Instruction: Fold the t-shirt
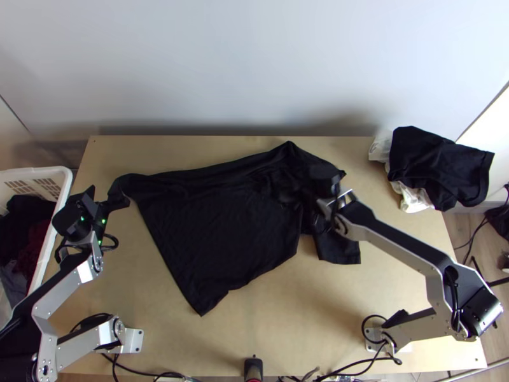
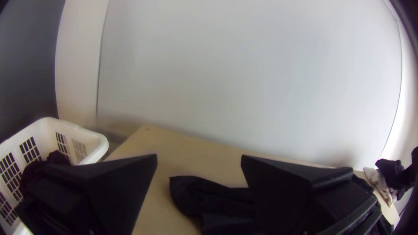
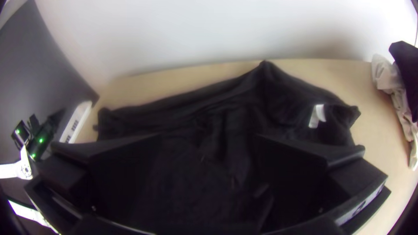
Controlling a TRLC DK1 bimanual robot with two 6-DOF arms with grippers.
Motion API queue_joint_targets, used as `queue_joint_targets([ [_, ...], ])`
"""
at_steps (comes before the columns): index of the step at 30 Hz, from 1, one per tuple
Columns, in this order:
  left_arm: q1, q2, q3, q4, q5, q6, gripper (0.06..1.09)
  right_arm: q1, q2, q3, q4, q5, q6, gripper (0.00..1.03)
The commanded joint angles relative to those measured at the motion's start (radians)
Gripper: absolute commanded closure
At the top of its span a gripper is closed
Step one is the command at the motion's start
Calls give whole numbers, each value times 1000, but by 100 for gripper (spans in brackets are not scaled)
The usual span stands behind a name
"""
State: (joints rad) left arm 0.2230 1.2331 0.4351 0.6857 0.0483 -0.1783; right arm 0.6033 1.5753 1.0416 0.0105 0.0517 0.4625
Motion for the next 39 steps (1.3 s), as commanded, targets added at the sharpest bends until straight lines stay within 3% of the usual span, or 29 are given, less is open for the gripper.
queue_joint_targets([
  [1,3,-21,-41,-5,1,5,15,150,42,40,-136,-41,7,6],
  [6,10,-50,-50,-8,1,5,15,161,124,95,-144,-42,7,7],
  [22,26,-185,-85,-57,1,51,15,-23,272,140,-104,-42,-25,6],
  [39,174,-216,-95,-75,120,53,15,-17,404,271,-181,-32,-55,7],
])
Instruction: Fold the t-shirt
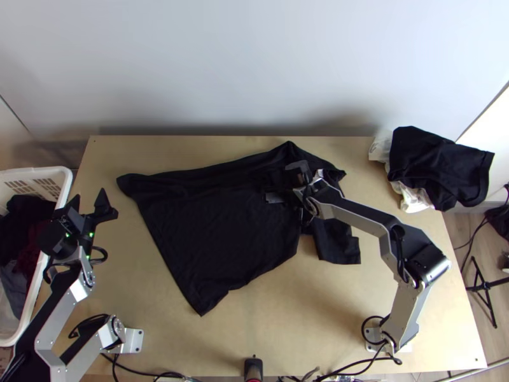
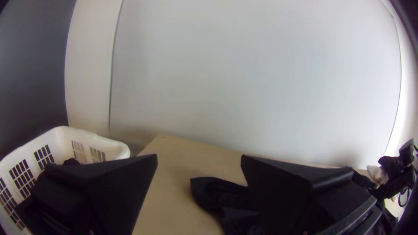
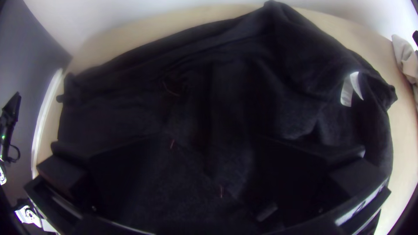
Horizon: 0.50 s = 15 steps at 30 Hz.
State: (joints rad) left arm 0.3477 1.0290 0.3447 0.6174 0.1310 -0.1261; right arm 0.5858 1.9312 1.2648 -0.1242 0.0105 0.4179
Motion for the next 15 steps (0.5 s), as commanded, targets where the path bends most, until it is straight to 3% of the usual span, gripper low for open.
queue_joint_targets([
  [1,56,-15,-3,-8,38,0,15,0,51,54,-57,9,-10,7],
  [5,79,-29,-1,-15,61,0,15,0,51,62,-86,14,-16,7],
  [8,85,-40,0,-25,65,0,15,2,48,64,-100,51,-42,23],
  [10,89,-44,0,-28,73,0,15,3,40,67,-101,60,-54,48],
  [13,96,-46,2,-30,81,2,15,3,23,74,-98,68,-74,99],
  [15,97,-43,2,-30,81,3,15,3,14,74,-98,68,-83,100],
])
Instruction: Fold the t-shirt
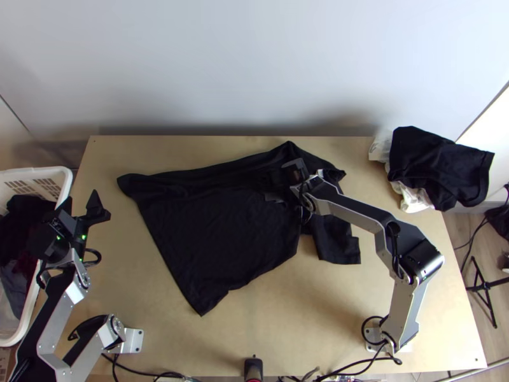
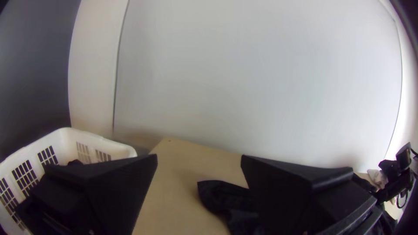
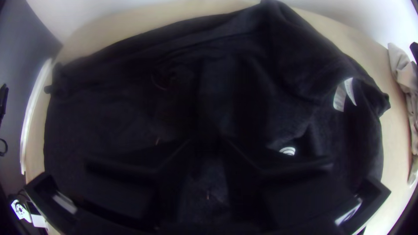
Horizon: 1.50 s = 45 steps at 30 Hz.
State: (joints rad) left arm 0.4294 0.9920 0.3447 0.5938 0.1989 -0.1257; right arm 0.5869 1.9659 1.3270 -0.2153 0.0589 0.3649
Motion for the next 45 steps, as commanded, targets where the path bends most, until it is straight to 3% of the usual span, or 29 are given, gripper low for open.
queue_joint_targets([
  [1,14,-6,0,-6,13,3,15,2,-24,12,-7,21,-30,100],
  [13,40,169,25,8,14,20,15,34,-105,-6,-9,28,-30,100],
  [21,25,315,134,14,33,-84,15,68,-154,-11,-16,30,-29,100],
  [32,-3,524,304,-19,151,-249,15,83,-203,-34,-16,33,-29,100],
  [45,-29,784,524,-230,125,-212,15,96,-214,-14,-16,38,-29,100],
])
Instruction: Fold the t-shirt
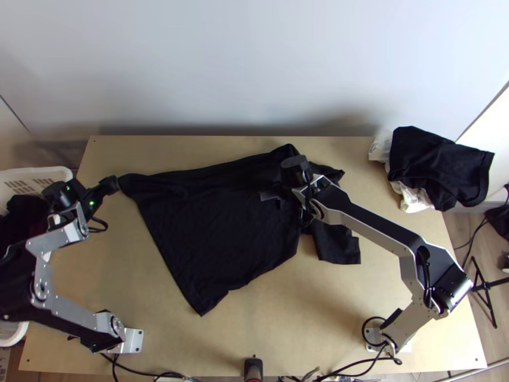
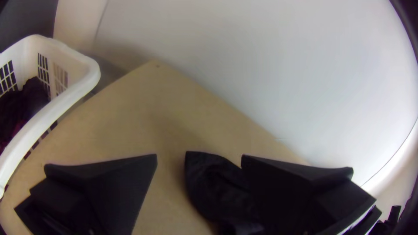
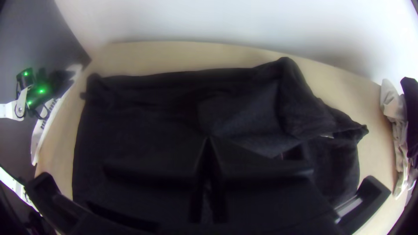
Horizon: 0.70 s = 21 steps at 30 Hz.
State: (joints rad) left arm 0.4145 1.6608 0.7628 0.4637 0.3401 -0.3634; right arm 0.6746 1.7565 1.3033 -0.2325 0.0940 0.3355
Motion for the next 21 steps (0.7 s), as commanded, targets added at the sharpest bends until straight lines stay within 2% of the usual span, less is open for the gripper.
queue_joint_targets([
  [1,-23,125,122,-119,-36,37,15,8,-5,11,1,4,0,100],
  [12,-65,323,406,-424,-95,92,14,20,-6,25,-4,6,0,100],
  [21,-72,346,452,-505,-102,119,13,19,-11,33,-4,12,-1,100],
])
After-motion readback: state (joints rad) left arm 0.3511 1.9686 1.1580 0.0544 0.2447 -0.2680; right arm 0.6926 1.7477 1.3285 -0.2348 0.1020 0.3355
